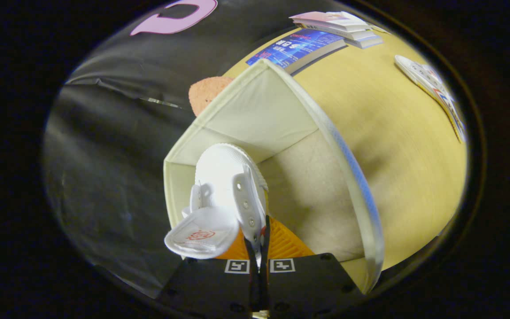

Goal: Open the storage box then place both shoes into the box .Put the left shoe in first, then the right shoe, with the right side of both shoes facing outward in a uniform manner.

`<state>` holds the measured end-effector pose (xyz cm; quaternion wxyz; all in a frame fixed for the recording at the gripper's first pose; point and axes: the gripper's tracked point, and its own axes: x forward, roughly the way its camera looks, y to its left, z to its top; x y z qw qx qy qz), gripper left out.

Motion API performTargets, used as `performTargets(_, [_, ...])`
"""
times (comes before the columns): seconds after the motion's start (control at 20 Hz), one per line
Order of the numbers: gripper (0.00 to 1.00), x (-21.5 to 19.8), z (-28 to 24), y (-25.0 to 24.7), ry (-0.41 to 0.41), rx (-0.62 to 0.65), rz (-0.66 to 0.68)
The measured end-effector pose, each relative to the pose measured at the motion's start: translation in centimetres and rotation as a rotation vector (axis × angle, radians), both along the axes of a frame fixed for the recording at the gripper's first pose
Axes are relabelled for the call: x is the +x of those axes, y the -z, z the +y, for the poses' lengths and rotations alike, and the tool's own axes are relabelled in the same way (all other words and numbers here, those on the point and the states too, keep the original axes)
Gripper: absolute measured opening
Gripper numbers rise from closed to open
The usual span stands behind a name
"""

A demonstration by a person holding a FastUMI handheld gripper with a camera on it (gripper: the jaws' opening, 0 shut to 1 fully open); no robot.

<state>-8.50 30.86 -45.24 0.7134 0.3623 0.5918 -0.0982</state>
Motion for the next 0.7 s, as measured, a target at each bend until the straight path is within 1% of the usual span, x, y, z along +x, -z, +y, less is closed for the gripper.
performTargets(0.05, [0.03,0.0,0.0,0.4,0.003,-0.013,0.020])
performTargets(0.25, [0.03,0.0,-0.8,1.8,0.006,-0.131,0.081])
performTargets(0.35, [0.04,0.0,-0.4,2.4,-0.017,-0.161,0.100])
performTargets(0.5, [0.05,-0.1,0.7,2.6,-0.063,-0.154,0.111])
performTargets(0.55, [0.07,0.2,0.9,2.5,-0.071,-0.142,0.103])
performTargets(0.6, [0.13,0.3,1.2,2.3,-0.075,-0.130,0.087])
performTargets(0.7, [0.25,0.3,1.6,2.2,-0.108,-0.114,0.071])
